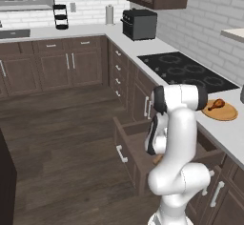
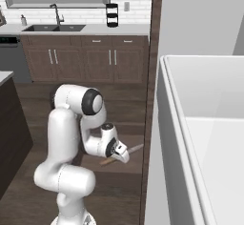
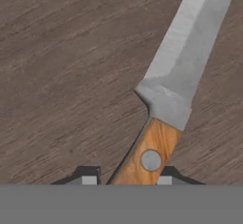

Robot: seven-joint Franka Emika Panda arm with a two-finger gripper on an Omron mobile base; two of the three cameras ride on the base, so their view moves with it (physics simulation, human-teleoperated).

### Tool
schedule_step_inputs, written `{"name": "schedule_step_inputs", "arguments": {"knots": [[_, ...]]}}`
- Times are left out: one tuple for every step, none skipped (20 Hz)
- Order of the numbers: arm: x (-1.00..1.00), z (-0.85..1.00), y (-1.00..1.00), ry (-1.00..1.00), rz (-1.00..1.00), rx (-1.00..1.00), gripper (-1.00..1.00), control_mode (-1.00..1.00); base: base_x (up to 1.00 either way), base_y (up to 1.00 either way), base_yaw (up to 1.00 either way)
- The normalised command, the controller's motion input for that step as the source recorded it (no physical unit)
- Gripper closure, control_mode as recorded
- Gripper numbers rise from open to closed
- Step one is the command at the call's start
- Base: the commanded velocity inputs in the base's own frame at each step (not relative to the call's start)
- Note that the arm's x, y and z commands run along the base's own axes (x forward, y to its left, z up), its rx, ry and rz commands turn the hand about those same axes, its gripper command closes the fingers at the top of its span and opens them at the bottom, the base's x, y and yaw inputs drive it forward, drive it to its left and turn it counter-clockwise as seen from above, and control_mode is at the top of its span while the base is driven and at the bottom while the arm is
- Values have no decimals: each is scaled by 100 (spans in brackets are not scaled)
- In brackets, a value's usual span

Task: Pick up the knife from the drawer and place it on the cutting board. Then place the meat from the plate to the cutting board.

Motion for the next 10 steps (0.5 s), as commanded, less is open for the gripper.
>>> {"name": "schedule_step_inputs", "arguments": {"knots": [[0, 66, 6, -3, -7, 3, 100, -100, 0, 0, 0], [0, 77, 4, -3, -4, 5, 100, -100, 0, 0, 0], [0, 89, 12, -5, -4, 6, 100, -100, 0, 0, 0], [0, 100, 14, -7, -4, 5, 100, -100, 0, 0, 0], [0, 100, 6, -6, -4, 3, 100, -100, 0, 0, 0], [0, 100, 4, -7, -5, 1, 100, -100, 0, 0, 0], [0, 100, 0, -6, -6, 0, 100, -100, 0, 0, 0], [0, 100, 0, -7, -3, 0, 100, -100, 0, 0, 0], [0, 100, 6, -4, -3, 0, 100, -100, 0, 0, 0], [0, 100, 2, -4, -3, 0, 100, -100, 0, 0, 0]]}}
